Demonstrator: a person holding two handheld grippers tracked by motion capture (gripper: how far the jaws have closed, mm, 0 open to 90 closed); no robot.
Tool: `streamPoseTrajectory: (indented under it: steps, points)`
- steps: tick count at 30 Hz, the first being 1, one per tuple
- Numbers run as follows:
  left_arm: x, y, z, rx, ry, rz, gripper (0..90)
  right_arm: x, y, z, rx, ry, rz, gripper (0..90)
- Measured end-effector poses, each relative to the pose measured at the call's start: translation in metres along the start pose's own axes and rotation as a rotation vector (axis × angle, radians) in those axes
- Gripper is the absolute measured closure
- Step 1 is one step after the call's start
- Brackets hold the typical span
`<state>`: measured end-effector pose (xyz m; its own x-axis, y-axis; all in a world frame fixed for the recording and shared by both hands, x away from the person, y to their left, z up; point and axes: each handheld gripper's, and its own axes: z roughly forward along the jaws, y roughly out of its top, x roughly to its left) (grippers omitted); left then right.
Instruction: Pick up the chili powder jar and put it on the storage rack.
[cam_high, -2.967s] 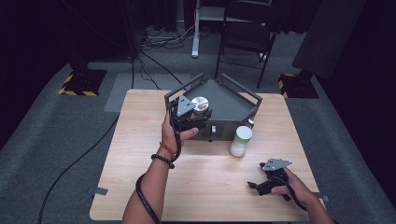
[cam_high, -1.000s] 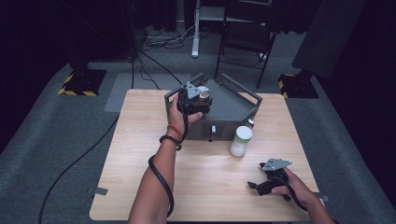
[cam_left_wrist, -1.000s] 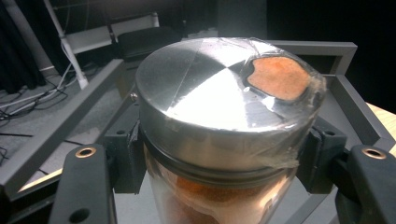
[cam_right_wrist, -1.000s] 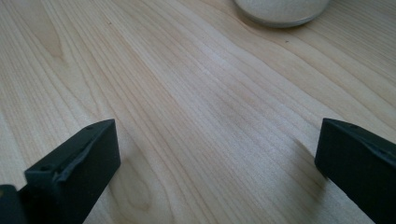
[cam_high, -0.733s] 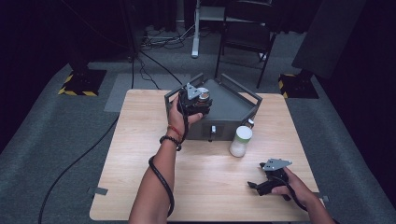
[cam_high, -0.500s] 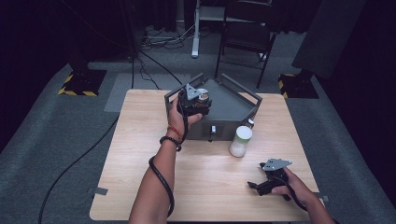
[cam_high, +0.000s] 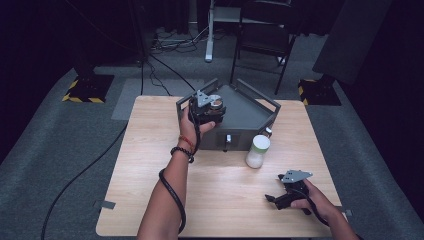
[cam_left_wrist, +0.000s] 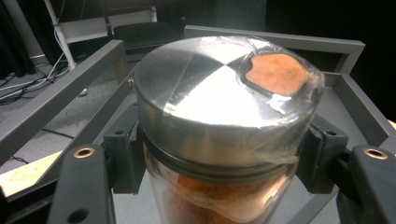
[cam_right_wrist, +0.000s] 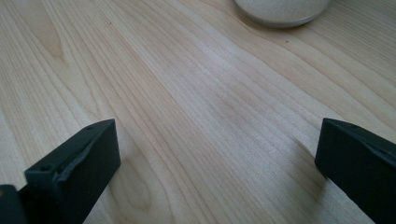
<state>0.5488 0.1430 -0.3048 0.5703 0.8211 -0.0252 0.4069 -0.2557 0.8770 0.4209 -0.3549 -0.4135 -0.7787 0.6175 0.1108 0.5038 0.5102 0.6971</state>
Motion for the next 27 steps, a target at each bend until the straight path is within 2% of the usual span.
streamPoseTrajectory:
  steps: [3,8,9,10,12,16,23,27]
  points:
    - [0.003,-0.003,0.001,-0.01,-0.007,-0.032,18.4,0.0,0.0,0.0,0.0,0.0,0.0,0.0]
    - [-0.001,-0.005,-0.001,-0.021,0.037,-0.03,7.1,0.0,0.0,0.0,0.0,0.0,0.0,0.0]
    - [-0.002,-0.005,-0.002,-0.027,0.048,-0.021,6.1,0.0,0.0,0.0,0.0,0.0,0.0,0.0]
    - [-0.005,-0.004,-0.003,-0.026,0.06,0.004,4.2,0.0,0.0,0.0,0.0,0.0,0.0,0.0]
    - [-0.005,-0.002,-0.005,-0.024,0.049,0.031,1.8,0.0,0.0,0.0,0.0,0.0,0.001,0.0]
    - [-0.005,0.002,-0.011,-0.041,0.031,0.031,0.5,0.0,0.0,0.0,0.0,0.0,0.001,0.0]
    - [-0.012,0.011,-0.022,-0.03,0.045,0.086,0.3,0.0,0.0,0.0,0.0,0.0,0.0,0.0]
    - [-0.021,0.014,-0.028,-0.006,0.079,0.17,0.4,0.0,0.0,0.0,0.0,0.0,0.0,0.0]
